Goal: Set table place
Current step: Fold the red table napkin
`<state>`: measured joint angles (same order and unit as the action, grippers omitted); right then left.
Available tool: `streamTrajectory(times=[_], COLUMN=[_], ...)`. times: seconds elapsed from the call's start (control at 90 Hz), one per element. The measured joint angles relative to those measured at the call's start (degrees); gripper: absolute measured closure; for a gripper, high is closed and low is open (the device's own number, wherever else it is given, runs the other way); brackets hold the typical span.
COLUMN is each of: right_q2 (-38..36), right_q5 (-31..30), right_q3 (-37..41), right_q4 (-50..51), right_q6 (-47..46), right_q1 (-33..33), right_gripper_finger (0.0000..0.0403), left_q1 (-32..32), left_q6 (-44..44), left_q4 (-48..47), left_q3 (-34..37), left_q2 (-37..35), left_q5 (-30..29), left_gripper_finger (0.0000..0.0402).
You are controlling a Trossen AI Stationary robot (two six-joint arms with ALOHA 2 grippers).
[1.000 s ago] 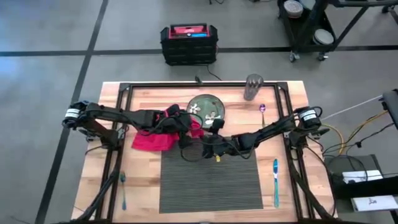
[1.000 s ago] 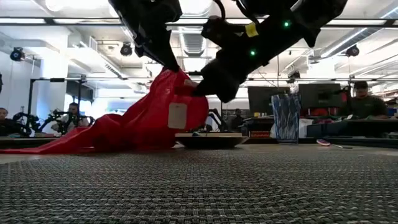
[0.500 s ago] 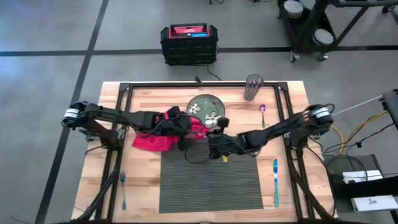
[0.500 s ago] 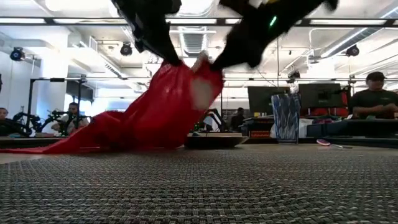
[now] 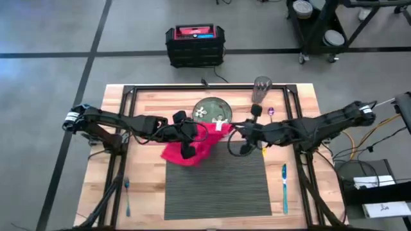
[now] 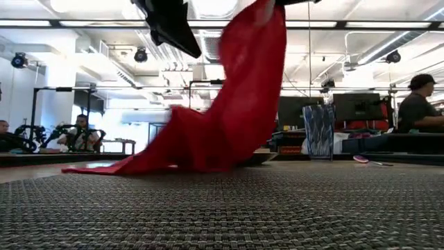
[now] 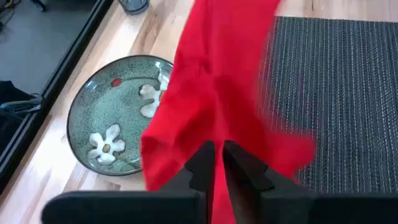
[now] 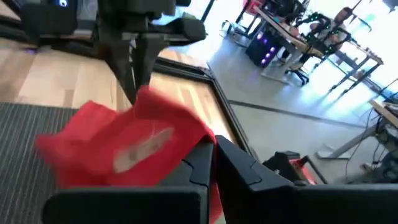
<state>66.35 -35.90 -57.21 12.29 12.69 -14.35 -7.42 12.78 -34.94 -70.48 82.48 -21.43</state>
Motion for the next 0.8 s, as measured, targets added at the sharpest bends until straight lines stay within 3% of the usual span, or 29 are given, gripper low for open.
streamTrajectory(times=[0.144,0.256,0.356,0.578,0.8], right_q2=[-0.1,0.3,0.6,1.1,1.5], right_q5=[-0.1,-0.1,-0.1,-0.1,-0.1], right_q3=[0.0,0.0,0.0,0.1,0.1], right_q4=[0.1,1.5,1.9,2.6,2.7], right_q6=[0.5,0.8,0.6,0.4,0.0], right_q1=[0.0,0.0,0.2,0.7,0.8], right_gripper_finger=[0.0403,0.0403,0.0403,0.0403,0.0403], left_q1=[-0.1,-1.4,-5.0,-11.2,-11.6], left_q6=[1.3,3.0,3.4,5.6,6.0], left_q4=[-0.1,1.2,3.2,6.0,12.5], left_q3=[-0.3,-1.2,-0.7,-0.4,-2.7], left_q2=[0.0,0.0,1.5,11.0,21.2], left_q5=[0.5,7.7,8.2,1.8,-1.5], left_gripper_finger=[0.0315,0.0270,0.0246,0.0243,0.0262])
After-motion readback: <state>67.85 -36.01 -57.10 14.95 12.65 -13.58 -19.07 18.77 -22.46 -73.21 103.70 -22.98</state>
